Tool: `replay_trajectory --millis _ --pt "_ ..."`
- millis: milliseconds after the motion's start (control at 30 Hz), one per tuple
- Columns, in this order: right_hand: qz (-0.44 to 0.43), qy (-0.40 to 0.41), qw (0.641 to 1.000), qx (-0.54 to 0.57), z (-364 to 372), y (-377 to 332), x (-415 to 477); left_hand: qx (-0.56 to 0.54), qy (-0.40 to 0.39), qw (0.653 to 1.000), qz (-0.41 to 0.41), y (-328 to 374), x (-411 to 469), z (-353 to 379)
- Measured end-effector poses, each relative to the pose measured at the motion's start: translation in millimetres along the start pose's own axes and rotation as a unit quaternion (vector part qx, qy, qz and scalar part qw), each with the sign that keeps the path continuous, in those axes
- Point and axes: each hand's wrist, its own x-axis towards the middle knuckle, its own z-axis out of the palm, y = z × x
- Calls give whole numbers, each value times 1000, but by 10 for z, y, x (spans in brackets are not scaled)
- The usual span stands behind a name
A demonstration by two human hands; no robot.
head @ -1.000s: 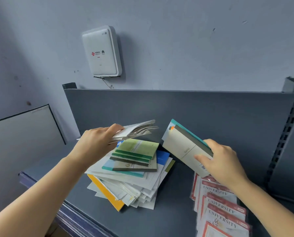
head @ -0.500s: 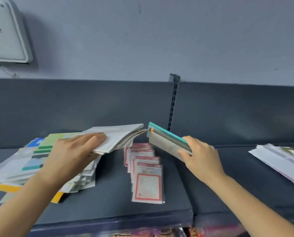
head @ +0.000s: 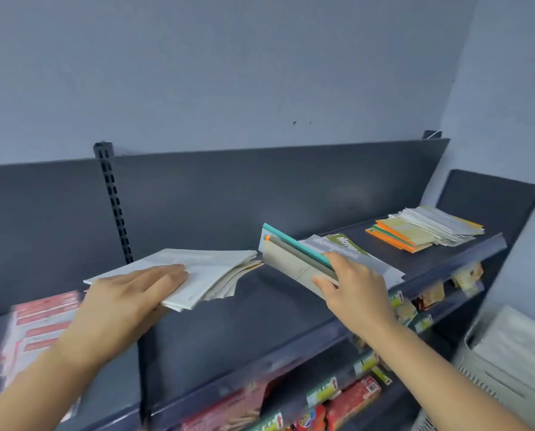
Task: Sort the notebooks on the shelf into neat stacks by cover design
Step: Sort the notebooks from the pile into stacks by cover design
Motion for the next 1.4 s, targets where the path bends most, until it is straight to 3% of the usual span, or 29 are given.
replay_trajectory --millis 333,600,967,1167,1300,1400 --pt "33 29 999 -23 -406 2080 211 -52 -25 998 8 1233 1275 1392" --pt "73 22 986 -152 -408 3074 794 -90 -54 991 86 1540 1960 2340" --pt "70 29 944 -320 386 3849 2320 -155 -82 974 146 1204 2375 3725" --pt "105 -207 921 -313 1249 3851 2423 -188 -139 964 125 964 2159 4163" --pt "130 -223 917 -302 1149 3776 2504 -195 -153 964 99 956 2193 4159" --pt "85 -185 957 -206 1145 3540 2559 -183 -197 959 91 958 2207 4124"
